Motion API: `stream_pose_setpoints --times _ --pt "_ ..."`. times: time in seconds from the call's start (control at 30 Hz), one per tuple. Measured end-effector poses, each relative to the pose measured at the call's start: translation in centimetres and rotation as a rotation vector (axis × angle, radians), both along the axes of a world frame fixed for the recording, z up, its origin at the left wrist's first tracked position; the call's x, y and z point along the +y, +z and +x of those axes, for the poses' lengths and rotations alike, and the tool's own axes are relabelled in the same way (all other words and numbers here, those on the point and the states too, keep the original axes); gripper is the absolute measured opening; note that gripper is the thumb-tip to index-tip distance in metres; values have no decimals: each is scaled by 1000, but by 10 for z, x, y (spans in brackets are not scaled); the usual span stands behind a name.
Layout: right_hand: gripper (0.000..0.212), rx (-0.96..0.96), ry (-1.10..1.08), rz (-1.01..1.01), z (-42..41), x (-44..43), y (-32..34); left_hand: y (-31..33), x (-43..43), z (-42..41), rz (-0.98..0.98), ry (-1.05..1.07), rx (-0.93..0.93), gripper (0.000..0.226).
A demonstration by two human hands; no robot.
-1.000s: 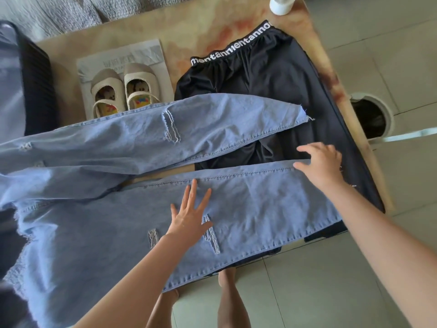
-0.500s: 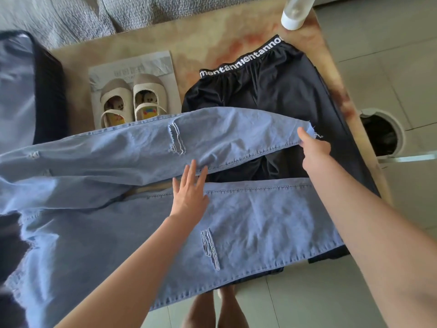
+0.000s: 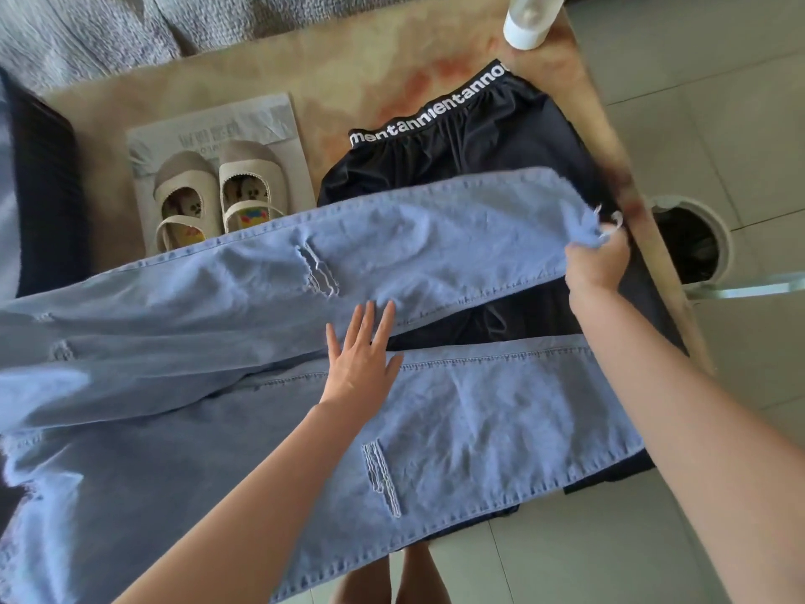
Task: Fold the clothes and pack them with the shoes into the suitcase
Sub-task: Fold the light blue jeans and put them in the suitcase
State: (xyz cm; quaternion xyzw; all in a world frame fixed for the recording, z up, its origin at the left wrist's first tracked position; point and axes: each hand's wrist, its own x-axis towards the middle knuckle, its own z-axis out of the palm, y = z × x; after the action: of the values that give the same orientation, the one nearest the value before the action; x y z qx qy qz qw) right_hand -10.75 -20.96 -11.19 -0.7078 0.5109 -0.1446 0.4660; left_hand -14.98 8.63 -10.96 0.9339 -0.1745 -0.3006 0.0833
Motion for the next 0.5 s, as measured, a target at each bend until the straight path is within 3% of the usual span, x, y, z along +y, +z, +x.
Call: stream_pose_setpoints --times 0.07,0.2,0.27,0.33,0.43,0.5 --pt "27 187 -45 90 -12 -8 -26 -4 1 1 82 -60 6 67" --pt "10 300 55 134 -5 -13 -31 -6 3 11 96 -108 -66 66" --pt "35 269 78 115 2 -12 -28 -6 4 15 109 -99 -84 67" --pt "47 246 50 91 10 -14 -29 -7 6 20 129 -81 -87 67" --pt "47 343 76 68 21 -16 -24 -14 15 29 117 -110 -157 63" --pt "35 412 143 -4 28 -17 -20 -19 20 36 25 -141 -287 55"
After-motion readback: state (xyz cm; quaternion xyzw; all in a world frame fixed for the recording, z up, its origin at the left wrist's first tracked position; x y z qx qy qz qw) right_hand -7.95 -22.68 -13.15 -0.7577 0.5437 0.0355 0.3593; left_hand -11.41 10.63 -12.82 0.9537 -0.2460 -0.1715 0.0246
